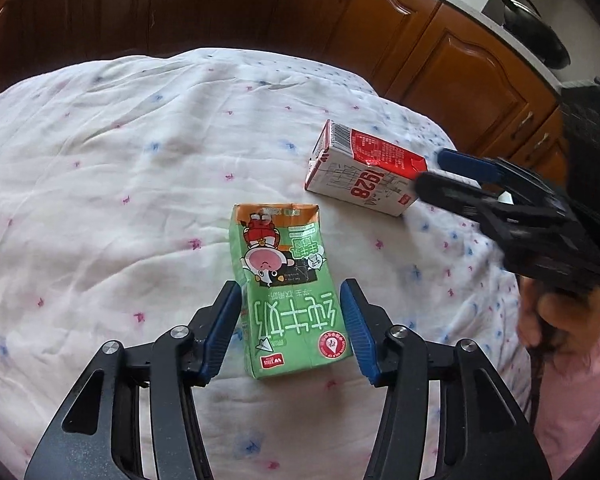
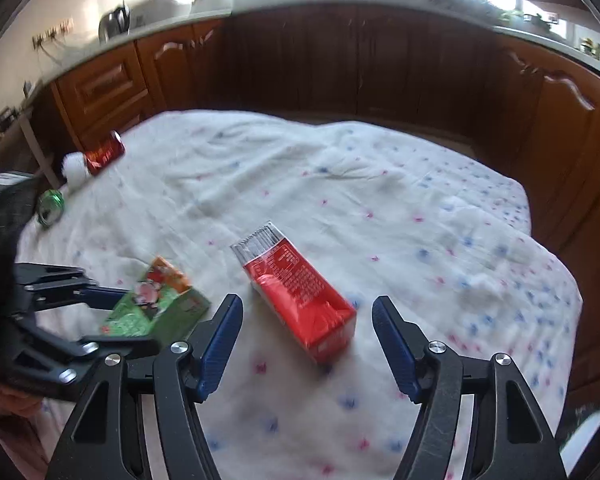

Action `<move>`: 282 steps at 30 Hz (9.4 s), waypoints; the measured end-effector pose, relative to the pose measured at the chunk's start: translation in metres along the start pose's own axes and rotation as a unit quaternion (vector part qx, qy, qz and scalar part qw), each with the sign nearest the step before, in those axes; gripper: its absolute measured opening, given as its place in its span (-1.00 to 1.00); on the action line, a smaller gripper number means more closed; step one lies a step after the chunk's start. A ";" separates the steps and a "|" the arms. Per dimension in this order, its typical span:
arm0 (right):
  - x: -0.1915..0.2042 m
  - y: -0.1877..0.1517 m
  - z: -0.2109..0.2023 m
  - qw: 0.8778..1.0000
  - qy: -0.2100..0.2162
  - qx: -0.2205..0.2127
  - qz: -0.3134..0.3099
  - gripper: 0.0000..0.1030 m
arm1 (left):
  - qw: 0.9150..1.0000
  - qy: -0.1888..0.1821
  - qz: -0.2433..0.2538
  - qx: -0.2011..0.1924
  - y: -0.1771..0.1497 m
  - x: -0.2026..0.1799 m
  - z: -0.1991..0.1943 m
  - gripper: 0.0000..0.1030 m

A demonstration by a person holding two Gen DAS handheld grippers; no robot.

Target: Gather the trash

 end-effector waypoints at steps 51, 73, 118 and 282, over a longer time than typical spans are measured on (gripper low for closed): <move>-0.068 -0.176 -0.186 0.937 -0.117 -0.127 0.305 -0.40 | 0.981 -0.025 0.188 -0.036 -0.023 -0.165 -0.009 -0.11; -0.141 -0.229 -0.259 0.897 -0.177 -0.160 0.371 -0.40 | 0.956 -0.063 0.283 -0.045 -0.015 -0.303 -0.001 -0.11; -0.220 -0.227 -0.224 0.897 -0.192 -0.069 0.393 -0.40 | 0.945 -0.047 0.323 0.018 0.031 -0.383 0.086 -0.11; 0.043 -0.217 -0.272 0.852 -0.313 -0.324 0.267 1.00 | 0.936 0.035 0.168 -0.307 -0.091 -0.138 -0.118 1.00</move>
Point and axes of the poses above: each gripper's, at about its wrist camera, not at the fingertips, and z roughly the way its jaws point, x to its left, y to its top, the point moved 6 cm from there along z, roughly the way its jaws point
